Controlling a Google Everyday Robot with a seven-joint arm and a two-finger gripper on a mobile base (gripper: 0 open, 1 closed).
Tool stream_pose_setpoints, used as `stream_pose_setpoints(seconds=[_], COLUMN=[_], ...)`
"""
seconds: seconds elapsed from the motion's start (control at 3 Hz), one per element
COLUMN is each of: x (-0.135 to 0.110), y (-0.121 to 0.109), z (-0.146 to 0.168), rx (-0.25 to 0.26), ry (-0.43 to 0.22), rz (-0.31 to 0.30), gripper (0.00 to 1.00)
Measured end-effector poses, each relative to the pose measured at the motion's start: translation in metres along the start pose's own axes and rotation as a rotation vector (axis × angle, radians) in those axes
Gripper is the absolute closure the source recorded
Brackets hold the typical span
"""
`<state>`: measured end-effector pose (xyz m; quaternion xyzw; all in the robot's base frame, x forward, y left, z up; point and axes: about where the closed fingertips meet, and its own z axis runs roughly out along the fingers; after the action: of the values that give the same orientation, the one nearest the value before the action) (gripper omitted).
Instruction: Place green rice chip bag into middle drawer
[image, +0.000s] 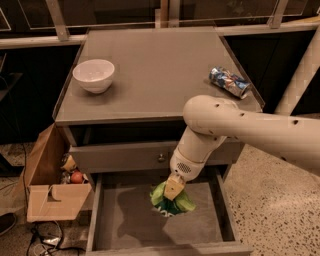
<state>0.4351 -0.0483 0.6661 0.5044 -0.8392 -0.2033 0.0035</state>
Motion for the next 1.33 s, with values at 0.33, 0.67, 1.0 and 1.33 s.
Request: stream_pose_setpoints(seconds=[0.33, 0.67, 1.0, 1.33], x=[0.002, 0.003, -0.002, -0.003], y=[-0.007, -0.007, -0.018, -0.034], z=[0.013, 0.014, 0.027, 0.037], rx=[-0.008, -0.008, 0.002, 0.037], ry=[-0.026, -0.027, -0.061, -0.123], rz=[0.034, 0.035, 0.098, 0.194], gripper=[1.0, 1.0, 1.0, 1.0])
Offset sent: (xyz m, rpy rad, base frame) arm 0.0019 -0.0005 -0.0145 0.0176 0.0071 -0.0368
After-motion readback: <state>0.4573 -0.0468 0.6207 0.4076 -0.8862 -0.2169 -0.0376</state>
